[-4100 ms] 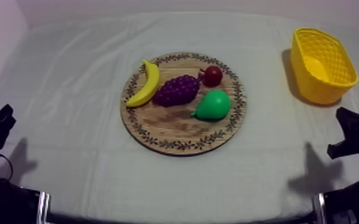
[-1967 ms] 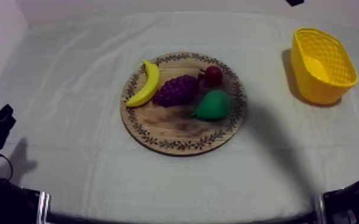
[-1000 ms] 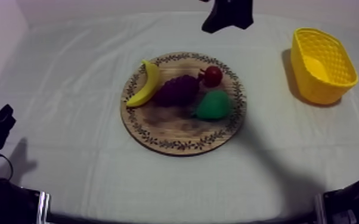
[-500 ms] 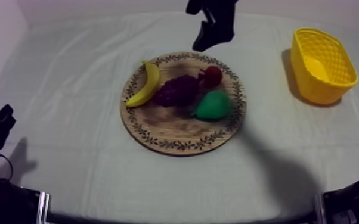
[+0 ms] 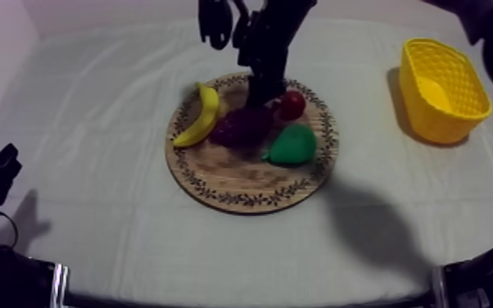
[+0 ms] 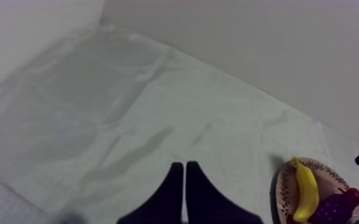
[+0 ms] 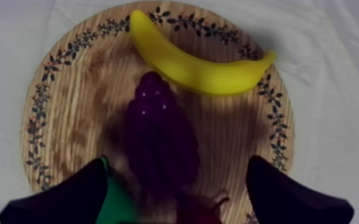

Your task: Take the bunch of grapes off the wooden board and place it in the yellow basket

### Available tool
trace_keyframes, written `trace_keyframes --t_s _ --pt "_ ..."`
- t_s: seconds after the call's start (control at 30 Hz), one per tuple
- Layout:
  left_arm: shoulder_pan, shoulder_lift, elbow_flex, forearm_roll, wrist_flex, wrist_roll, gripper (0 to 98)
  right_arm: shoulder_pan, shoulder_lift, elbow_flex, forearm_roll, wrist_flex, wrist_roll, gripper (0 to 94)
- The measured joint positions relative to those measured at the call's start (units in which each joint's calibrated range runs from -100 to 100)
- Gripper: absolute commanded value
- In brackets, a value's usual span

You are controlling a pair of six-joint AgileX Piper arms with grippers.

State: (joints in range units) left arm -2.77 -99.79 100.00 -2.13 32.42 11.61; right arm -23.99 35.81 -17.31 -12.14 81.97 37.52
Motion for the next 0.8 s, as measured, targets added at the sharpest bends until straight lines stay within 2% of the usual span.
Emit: trace_keyframes --t_s 0.33,0.57,0.63,0.8 --pt "0.0 0.0 0.0 0.00 0.0 0.0 0.1 -1.1 7.8 1.7 0.7 -5.8 -0.2 78.4" --pt "0.0 0.0 0.0 0.00 0.0 0.0 0.1 -1.7 10.6 1.7 1.1 -7.2 -0.3 75.7" --pt "0.0 0.0 0.0 0.00 0.0 0.0 0.1 -1.7 11.4 1.1 1.2 -7.5 -0.4 70.6" --pt "0.0 0.0 0.0 0.00 0.0 0.0 0.1 -1.2 12.8 -0.4 1.0 -6.6 0.5 47.5"
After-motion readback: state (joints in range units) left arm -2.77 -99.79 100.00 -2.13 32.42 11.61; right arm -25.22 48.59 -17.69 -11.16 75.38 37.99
